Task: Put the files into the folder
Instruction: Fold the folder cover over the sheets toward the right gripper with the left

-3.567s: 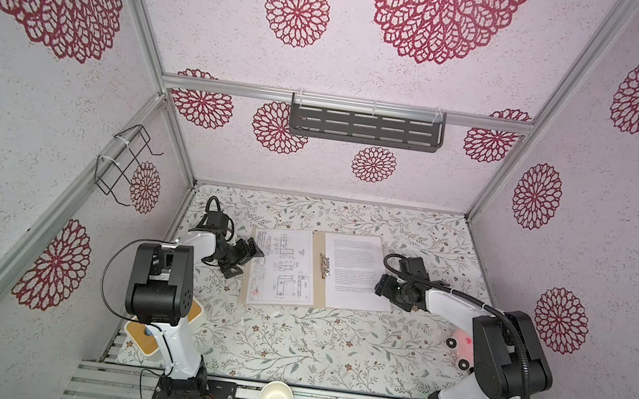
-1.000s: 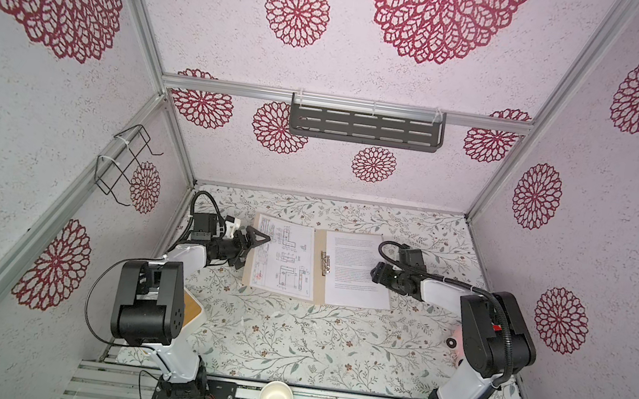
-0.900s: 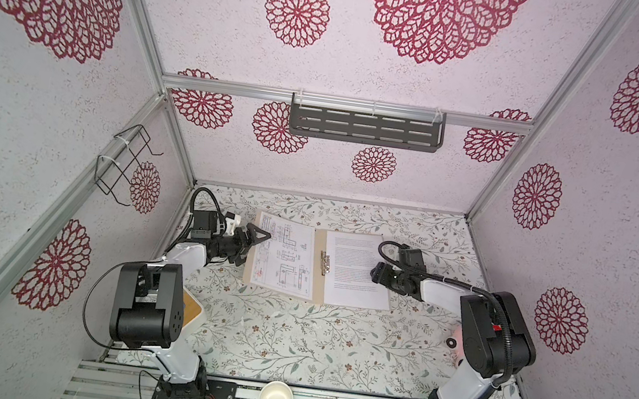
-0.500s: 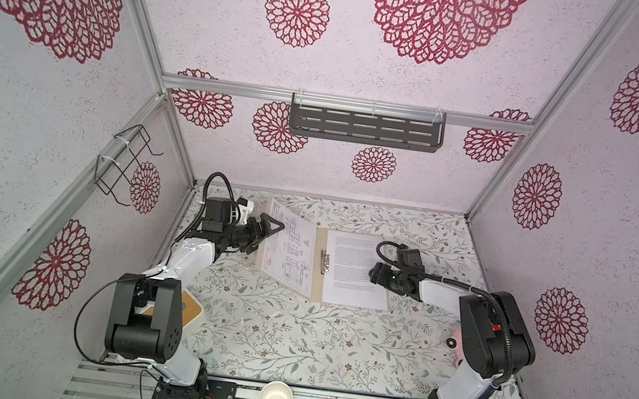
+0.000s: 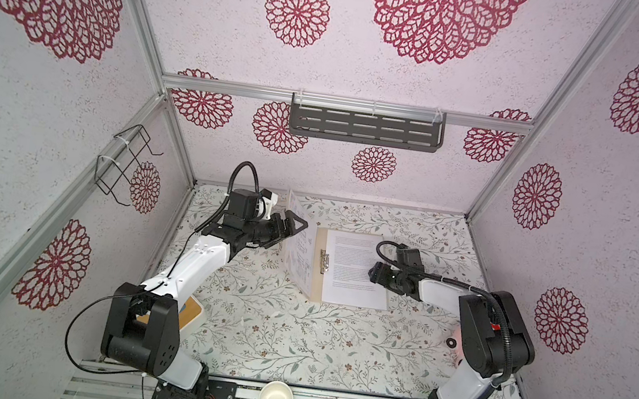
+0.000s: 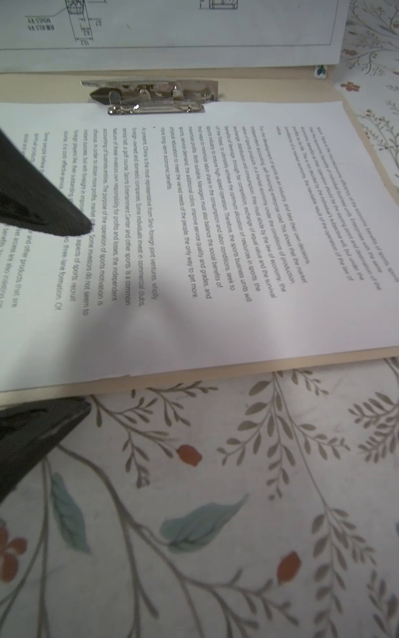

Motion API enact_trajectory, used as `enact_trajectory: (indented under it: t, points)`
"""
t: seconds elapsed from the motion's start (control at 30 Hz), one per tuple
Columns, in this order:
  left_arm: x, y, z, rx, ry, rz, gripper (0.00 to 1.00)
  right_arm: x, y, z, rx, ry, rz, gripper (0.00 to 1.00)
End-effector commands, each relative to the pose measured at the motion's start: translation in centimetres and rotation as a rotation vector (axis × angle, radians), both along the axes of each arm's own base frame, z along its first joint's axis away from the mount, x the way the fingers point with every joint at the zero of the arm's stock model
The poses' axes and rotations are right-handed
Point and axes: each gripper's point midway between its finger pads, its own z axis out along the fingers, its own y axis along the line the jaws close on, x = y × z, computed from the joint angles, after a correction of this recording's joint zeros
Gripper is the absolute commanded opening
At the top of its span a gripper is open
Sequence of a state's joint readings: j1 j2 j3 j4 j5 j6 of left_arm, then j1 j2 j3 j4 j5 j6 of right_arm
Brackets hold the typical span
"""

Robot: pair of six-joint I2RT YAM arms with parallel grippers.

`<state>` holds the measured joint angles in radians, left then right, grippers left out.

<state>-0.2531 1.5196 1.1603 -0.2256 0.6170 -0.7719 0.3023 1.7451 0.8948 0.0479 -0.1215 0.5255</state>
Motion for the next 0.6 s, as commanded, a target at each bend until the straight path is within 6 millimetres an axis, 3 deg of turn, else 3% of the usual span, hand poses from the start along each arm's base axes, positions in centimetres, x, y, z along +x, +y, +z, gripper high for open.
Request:
enact_trajectory:
  t: [0.0,0.2,0.57]
  points:
    - [0.3,-1.8,0.4,0.029,-0.033,-0.02,0.98,-2.4,0.6,-2.3,0.015,0.121,0.013,0.77]
    - [0.5,-5.5,1.7,0.037,-0.084,-0.075,0.98,-2.1,0.8,-1.6,0.032,0.108,0.01,0.77]
    - [0.9,-12.7,2.0,0.032,-0.107,-0.169,0.98,-1.9,0.2,-0.1,0.042,0.1,-0.002,0.79]
